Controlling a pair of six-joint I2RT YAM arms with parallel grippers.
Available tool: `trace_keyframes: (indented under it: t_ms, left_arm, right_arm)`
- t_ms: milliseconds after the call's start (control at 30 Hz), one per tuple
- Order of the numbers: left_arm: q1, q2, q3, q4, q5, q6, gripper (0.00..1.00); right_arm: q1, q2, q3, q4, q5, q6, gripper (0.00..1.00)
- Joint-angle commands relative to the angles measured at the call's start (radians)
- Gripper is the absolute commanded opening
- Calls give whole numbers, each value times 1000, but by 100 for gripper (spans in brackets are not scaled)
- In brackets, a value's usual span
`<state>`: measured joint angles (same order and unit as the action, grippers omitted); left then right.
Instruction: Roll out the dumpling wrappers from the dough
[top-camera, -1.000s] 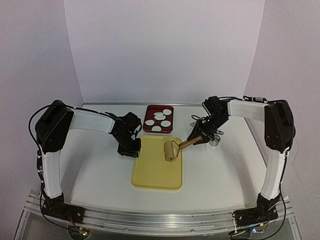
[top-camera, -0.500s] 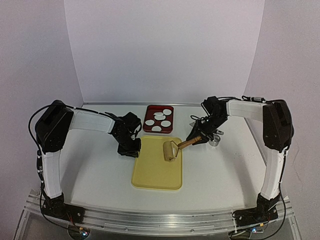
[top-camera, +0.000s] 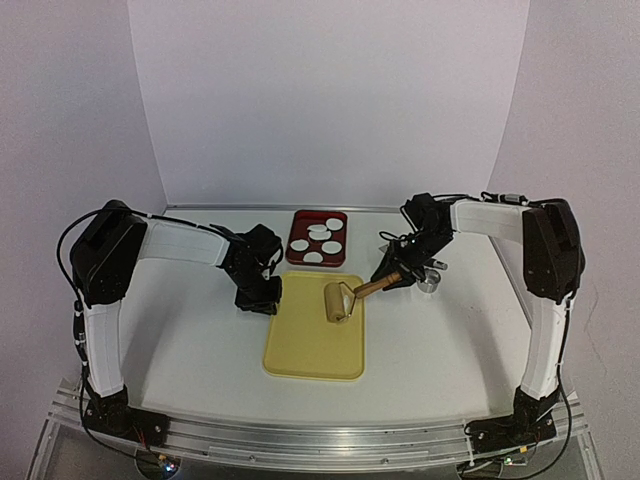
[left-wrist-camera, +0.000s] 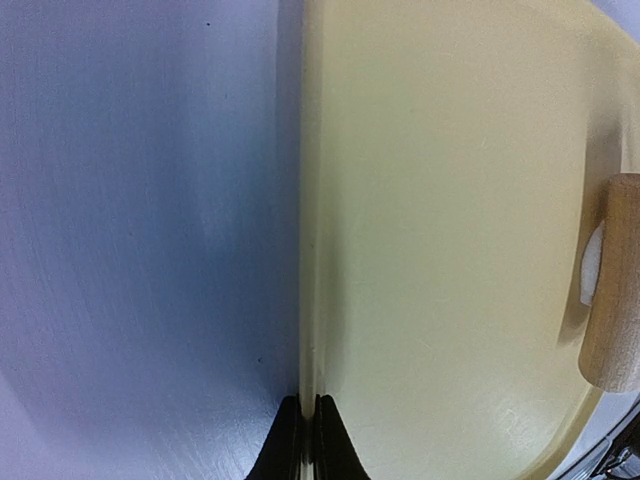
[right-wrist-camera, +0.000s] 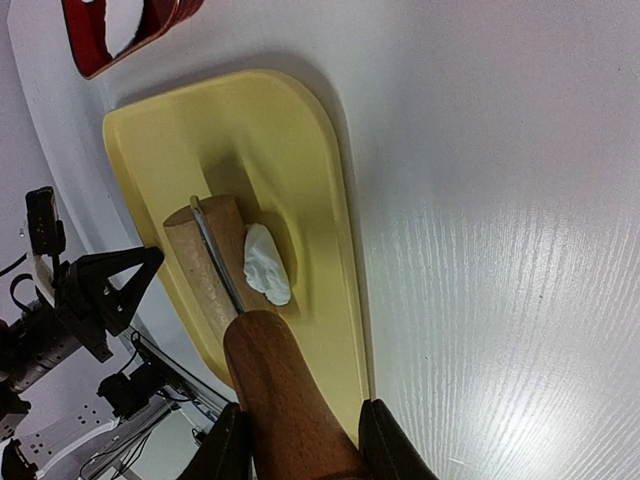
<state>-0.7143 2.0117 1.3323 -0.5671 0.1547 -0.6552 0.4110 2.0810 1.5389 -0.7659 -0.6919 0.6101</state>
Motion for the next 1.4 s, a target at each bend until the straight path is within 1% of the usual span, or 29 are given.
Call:
trace_keyframes:
  t_ms: [0,600,1033,1267,1367]
  left_arm:
    - [-2,-10,-19,9,-6,8,0]
    - [-2,3,-2,0,-3,-4,0]
    - [-2,18,8,-10,4,-7,0]
    - [-2,17,11,-17,0,-7,0]
    - [-2,12,11,-22,-5,-7,0]
  right_arm:
    - [29,214,-110,-240,689,2,0]
    - [37,229,-81,-238,676,-19,0]
    - [66,201,6,-248,631,-40,0]
    - [98,133,73,-249,556,-64,0]
    - [110,91,117,-248,500,-76,0]
